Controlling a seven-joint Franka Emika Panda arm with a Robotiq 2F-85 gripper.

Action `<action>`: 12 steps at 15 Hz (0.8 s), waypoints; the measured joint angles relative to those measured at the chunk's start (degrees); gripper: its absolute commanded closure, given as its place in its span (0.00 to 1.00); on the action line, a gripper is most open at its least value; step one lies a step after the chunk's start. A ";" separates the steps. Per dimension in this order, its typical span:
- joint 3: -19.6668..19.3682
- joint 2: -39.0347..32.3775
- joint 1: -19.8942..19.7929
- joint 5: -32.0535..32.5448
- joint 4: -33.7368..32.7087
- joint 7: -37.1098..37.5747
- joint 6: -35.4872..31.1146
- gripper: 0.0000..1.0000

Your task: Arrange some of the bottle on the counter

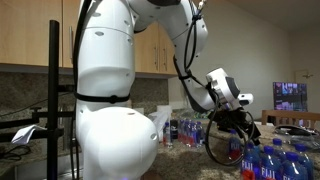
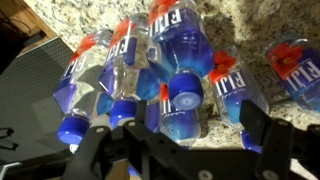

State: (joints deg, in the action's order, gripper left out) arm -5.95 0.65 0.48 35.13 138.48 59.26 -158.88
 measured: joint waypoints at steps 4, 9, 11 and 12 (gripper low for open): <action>0.89 7.64 0.82 -4.94 -0.31 -6.35 2.59 0.00; 2.40 22.62 6.54 -19.78 -0.09 -24.62 25.62 0.00; 6.24 27.54 6.24 -22.54 0.51 -26.28 34.08 0.00; 8.00 29.57 6.28 -24.04 1.27 -26.63 36.78 0.00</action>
State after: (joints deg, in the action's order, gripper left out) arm 2.05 30.21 6.76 11.09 139.75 32.63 -122.10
